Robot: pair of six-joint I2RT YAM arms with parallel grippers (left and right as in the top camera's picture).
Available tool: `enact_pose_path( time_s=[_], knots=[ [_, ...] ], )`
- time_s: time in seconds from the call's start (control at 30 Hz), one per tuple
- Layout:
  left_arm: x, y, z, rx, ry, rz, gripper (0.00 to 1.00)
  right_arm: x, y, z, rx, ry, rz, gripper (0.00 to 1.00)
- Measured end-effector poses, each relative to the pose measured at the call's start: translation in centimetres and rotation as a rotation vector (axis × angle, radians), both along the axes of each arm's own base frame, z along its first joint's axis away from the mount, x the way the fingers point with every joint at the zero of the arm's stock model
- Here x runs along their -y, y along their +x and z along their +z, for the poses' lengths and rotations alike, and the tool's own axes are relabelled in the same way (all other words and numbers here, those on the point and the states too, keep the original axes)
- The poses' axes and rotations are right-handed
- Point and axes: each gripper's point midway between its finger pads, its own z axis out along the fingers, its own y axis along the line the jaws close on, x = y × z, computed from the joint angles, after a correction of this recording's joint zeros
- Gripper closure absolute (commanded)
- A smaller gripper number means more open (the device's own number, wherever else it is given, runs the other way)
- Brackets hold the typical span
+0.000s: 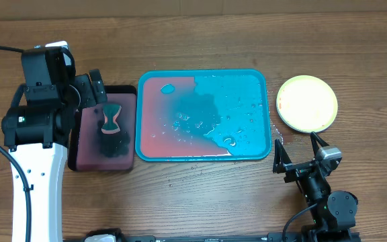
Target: Clean dirty plates on tray and stack at the side
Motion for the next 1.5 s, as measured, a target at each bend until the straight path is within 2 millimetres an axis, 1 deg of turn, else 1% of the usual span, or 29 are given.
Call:
enact_pose_path(
  time_s=[0.53,0.67,0.73,0.83,0.9,1.03,1.1,1.13,1.2,1.23,1.27,1.37,1.5],
  knots=[
    [0.0,0.0,0.0,0.000,0.000,-0.001,0.00,0.0,0.0,0.0,0.000,0.000,0.002,0.00],
    [0.7,0.0,0.1,0.002,0.001,-0.019,0.00,-0.1,0.0,0.0,0.000,0.000,0.003,0.00],
    [1.4,-0.2,0.3,0.008,0.002,-0.040,0.00,-0.1,0.0,0.0,0.000,0.000,0.003,0.00],
    [2.5,-2.0,1.1,0.029,0.014,-0.070,0.00,-0.1,0.0,0.0,0.000,0.000,0.004,0.00],
    [2.8,-3.5,2.4,0.080,0.026,-0.079,0.00,-0.1,0.0,0.0,0.000,0.000,0.004,0.00],
    [2.5,-6.6,5.9,0.300,0.042,-0.064,0.00,-0.1,0.0,0.0,0.000,0.000,0.004,0.00],
    [2.5,-7.8,6.8,0.425,0.057,-0.077,0.00,-0.1,0.0,0.0,0.000,0.000,0.004,0.00],
    [2.6,-8.1,6.9,0.477,0.067,-0.094,0.00,-0.1,0.0,0.0,0.000,0.000,0.004,0.00],
    [3.2,-8.5,6.6,0.570,0.096,-0.145,0.00,-0.1,0.0,0.0,0.000,0.000,0.004,0.00],
    [3.5,-8.6,6.0,0.603,0.112,-0.178,0.01,-0.1,0.0,0.0,0.000,0.000,0.004,0.00],
    [4.0,-8.6,5.4,0.634,0.127,-0.215,0.00,-0.1,0.0,0.0,0.000,0.000,0.004,0.00],
    [5.5,-9.2,2.6,0.706,0.169,-0.323,0.00,-0.1,0.0,0.0,0.000,0.000,0.004,0.00],
    [6.3,-10.3,0.1,0.791,0.207,-0.383,0.00,-0.1,0.0,0.0,0.000,0.000,0.005,0.00]
  ],
)
